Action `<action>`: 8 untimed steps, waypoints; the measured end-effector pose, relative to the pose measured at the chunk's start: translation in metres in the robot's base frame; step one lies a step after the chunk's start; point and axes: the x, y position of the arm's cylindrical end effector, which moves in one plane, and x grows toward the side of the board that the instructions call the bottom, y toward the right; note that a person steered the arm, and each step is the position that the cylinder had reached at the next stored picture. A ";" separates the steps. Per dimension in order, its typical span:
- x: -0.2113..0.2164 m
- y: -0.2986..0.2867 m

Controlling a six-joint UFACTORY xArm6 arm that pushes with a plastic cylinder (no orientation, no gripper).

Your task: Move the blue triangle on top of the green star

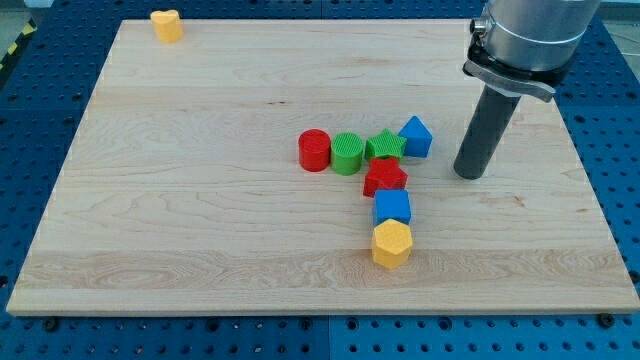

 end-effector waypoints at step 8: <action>-0.041 -0.052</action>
